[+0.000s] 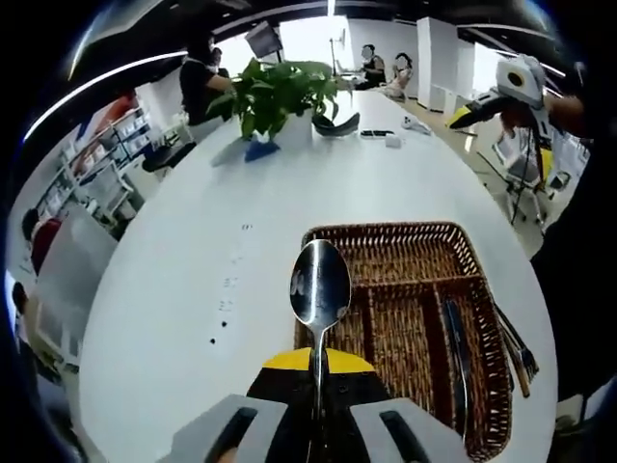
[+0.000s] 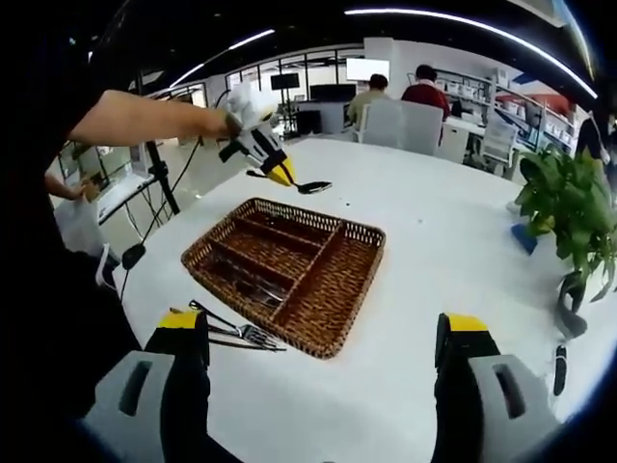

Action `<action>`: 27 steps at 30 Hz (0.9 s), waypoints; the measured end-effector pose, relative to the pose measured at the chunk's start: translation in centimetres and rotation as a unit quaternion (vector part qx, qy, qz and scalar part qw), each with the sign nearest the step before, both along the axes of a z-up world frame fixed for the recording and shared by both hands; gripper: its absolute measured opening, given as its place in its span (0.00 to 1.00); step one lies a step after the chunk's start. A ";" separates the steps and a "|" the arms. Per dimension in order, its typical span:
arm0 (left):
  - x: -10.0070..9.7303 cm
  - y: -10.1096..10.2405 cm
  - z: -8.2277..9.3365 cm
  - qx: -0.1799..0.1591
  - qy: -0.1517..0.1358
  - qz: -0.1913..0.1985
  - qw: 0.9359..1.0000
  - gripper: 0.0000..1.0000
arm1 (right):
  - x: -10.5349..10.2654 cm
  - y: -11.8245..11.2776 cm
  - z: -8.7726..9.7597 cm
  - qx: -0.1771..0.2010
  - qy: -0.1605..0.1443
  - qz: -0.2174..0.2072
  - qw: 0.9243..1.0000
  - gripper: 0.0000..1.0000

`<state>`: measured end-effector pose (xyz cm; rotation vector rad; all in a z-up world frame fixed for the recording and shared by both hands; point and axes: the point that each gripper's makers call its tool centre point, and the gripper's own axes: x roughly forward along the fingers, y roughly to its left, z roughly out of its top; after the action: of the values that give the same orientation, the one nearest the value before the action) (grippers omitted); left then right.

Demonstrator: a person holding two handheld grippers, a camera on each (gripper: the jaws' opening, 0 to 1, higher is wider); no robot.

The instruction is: Arrange the knives, forks, and spoons in their matching storage slots by inserting each utensil handle-first until every utensil is classified and aligned in the correct compartment

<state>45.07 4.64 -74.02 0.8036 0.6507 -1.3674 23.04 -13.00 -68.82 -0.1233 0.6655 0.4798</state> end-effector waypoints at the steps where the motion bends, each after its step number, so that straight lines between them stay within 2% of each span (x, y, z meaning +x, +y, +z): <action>1: 0.0 0.0 -0.3 -0.003 0.002 0.006 1.000 0.00 | 0.0 -0.1 -0.1 -0.004 0.000 0.000 1.000 0.99; 12: 0.5 0.1 -2.2 -0.005 0.001 0.013 1.000 0.00 | 0.2 -0.7 -0.4 -0.007 0.008 -0.006 1.000 0.99; 18: 0.0 -0.1 -4.1 -0.009 0.001 0.025 1.000 0.00 | -0.1 -1.0 -1.0 -0.008 0.014 -0.012 1.000 0.99; 27: 0.2 -0.4 -5.2 -0.012 0.003 0.032 0.999 0.00 | 0.2 -1.2 -1.1 -0.008 0.016 -0.018 1.000 0.99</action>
<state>45.32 4.29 -79.26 0.7535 0.6579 -1.3176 23.24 -14.20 -69.93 -0.1192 0.7026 0.4433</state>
